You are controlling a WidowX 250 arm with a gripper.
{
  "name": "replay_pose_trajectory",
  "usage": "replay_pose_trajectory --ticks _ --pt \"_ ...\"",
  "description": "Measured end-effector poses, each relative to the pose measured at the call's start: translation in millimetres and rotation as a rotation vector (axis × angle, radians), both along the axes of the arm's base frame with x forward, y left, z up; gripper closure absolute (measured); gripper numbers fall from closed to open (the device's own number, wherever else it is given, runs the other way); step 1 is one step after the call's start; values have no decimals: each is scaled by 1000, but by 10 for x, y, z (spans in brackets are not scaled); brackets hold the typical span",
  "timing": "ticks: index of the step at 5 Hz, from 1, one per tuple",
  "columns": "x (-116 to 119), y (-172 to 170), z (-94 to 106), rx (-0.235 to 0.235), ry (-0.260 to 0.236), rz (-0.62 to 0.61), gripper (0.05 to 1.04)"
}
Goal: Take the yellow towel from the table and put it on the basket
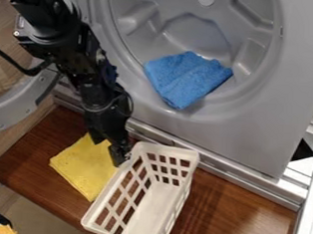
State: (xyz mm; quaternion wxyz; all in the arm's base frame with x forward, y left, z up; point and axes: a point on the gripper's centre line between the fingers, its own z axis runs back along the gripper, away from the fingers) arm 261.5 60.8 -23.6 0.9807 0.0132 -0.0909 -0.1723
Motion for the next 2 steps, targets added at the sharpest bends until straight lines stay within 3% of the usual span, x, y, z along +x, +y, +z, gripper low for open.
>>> replay_pose_trajectory --ticks 1,2 --pt "-31 69 -169 5 58 58 85" --pt "-30 57 -173 0 58 54 85"
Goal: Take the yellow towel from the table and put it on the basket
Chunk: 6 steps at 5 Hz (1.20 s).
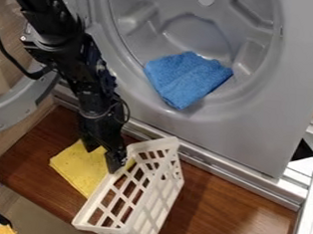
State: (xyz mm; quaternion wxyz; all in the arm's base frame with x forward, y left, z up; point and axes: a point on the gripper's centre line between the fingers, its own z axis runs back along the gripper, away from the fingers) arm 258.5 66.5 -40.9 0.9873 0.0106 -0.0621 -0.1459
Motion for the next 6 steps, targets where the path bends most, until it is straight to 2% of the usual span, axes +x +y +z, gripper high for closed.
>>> replay_pose_trajectory --ticks 1,2,3,4,5,6 --pt "19 -22 110 10 -11 -12 85" --pt "104 -79 363 27 -78 -33 85" --pt "114 -57 524 53 -101 -47 85" --pt "102 -18 475 74 -80 -42 85" --pt "99 63 181 100 -25 -26 85" --pt "139 93 -41 106 -5 -28 85"
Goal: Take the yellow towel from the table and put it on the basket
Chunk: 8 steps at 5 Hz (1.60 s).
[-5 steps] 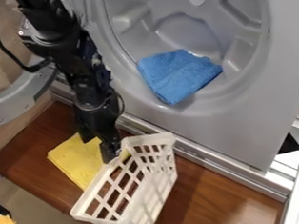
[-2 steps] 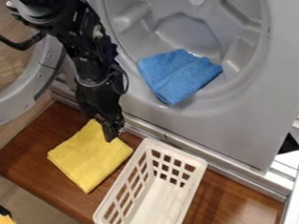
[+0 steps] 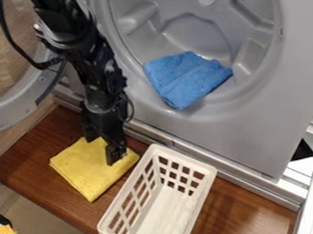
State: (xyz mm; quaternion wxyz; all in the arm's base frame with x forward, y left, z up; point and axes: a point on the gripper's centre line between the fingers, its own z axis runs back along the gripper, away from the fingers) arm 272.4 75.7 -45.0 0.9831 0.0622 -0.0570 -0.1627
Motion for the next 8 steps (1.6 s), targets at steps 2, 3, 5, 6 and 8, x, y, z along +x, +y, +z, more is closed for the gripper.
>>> replay_pose_trajectory --ticks 2,3,5,6,8 --pt "20 35 -311 2 38 1 136" --pt "41 -8 -307 22 37 -11 397" --pt "77 -40 11 26 -6 -36 901" --pt "71 -57 347 31 -64 -38 1006" --pt "39 -312 896 -1 -145 -127 1020"
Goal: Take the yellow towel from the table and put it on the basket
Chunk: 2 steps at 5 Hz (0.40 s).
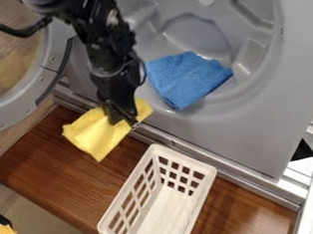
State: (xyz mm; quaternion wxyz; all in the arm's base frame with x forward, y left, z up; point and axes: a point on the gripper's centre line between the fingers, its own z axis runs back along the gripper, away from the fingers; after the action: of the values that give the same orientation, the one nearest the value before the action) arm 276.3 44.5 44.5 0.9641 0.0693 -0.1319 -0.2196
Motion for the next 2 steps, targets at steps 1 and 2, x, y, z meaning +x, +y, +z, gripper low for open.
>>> replay_pose_trajectory --ticks 1,2 --pt "8 -359 103 -48 -28 -117 1020" --pt "8 -788 114 -91 -42 -263 1020"
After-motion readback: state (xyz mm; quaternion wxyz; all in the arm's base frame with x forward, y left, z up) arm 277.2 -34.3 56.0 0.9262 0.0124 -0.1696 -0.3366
